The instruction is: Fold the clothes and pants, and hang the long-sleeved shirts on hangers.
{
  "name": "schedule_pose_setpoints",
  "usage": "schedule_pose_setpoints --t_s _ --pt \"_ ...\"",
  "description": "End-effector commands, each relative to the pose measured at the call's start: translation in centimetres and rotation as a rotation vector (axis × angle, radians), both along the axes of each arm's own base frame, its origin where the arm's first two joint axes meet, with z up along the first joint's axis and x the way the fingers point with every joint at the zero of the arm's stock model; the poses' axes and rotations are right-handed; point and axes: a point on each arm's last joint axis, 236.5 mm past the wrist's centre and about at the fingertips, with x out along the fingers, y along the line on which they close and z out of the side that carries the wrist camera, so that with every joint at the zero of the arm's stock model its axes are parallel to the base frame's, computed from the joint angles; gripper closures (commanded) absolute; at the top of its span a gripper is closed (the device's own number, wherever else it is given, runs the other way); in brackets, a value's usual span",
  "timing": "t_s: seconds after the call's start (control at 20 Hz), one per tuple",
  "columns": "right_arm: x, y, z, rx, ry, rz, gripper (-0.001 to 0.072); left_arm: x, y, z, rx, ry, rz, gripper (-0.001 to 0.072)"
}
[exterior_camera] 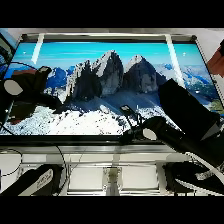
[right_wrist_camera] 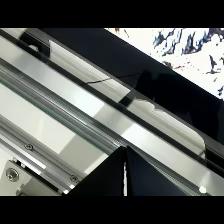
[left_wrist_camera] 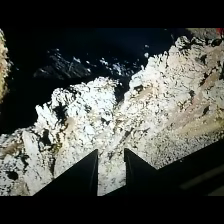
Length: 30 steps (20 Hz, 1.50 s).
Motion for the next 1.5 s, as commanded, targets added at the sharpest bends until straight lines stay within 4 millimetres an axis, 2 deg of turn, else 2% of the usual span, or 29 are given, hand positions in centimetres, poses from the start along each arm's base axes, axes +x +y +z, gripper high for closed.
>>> schedule_pose_setpoints --t_s 0.0,0.05,0.1,0.15,0.2,0.25,0.3,0.35,0.4,0.55,0.65,0.75,1.0,1.3,1.35,1.4,1.45 --pt "0.2 0.7 0.3 0.034 -0.003 -0.013 0.0689 2.6 6.8 0.2 0.192 -0.101 0.122 0.0629" --pt "0.1 0.8 0.3 0.035 -0.002 -0.014 0.0689 2.8 10.3 -0.1 0.23 -0.103 0.202 0.0626" --pt "0.1 0.8 0.3 0.037 0.001 -0.015 0.0689 2.7 13.9 -0.7 0.227 -0.095 0.301 0.0577" --pt "0.0 0.9 0.3 0.04 0.004 -0.016 0.0689 2.4 17.3 -1.4 0.195 -0.089 0.413 0.0436" --pt "-0.1 1.0 0.4 0.046 0.011 -0.019 0.0689 1.8 20.9 -2.3 0.134 -0.086 0.548 0.036" --pt "-0.2 1.1 0.4 0.052 0.017 -0.021 0.0689 0.9 23.8 -3.0 0.05 -0.083 0.678 0.033" --pt "-0.4 1.2 0.5 0.058 0.025 -0.024 0.0689 -0.2 26.3 -3.6 -0.055 -0.09 0.799 0.032" --pt "-0.5 1.4 0.5 0.064 0.032 -0.027 0.0689 -1.1 28.4 -3.9 -0.148 -0.109 0.895 0.0266" --pt "-0.6 1.5 0.5 0.068 0.037 -0.029 0.0689 -2.4 30.7 -4.0 -0.234 -0.133 0.999 0.0263" --pt "-0.7 1.6 0.6 0.074 0.043 -0.031 0.0689 -6.6 36.1 -4.5 -0.346 -0.194 1.191 0.0223" --pt "-0.9 1.8 0.7 0.082 0.052 -0.035 0.0688 -7.7 37.6 -4.8 -0.367 -0.218 1.226 0.0222" --pt "-0.9 1.8 0.7 0.085 0.056 -0.036 0.0688 -7.4 38.2 -4.7 -0.38 -0.229 1.223 0.0221" --pt "-1.2 2.1 0.8 0.096 0.069 -0.041 0.0688 -6.0 37.7 -5.7 -0.326 -0.159 1.143 0.0228" --pt "-1.8 2.6 1.0 0.123 0.104 -0.053 0.0688 -3.8 35.6 -9.5 -0.343 -0.062 1.074 0.0229" --pt "-2.0 2.7 1.1 0.126 0.113 -0.054 0.0688 -3.5 35.5 -9.8 -0.344 -0.056 1.068 0.0241" --pt "-2.0 2.7 1.1 0.127 0.116 -0.055 0.0688 -3.2 35.3 -10.2 -0.346 -0.049 1.061 0.0293" --pt "-2.1 2.8 1.1 0.129 0.118 -0.056 0.0688 -3.1 35.3 -10.5 -0.344 -0.043 1.059 0.0303"
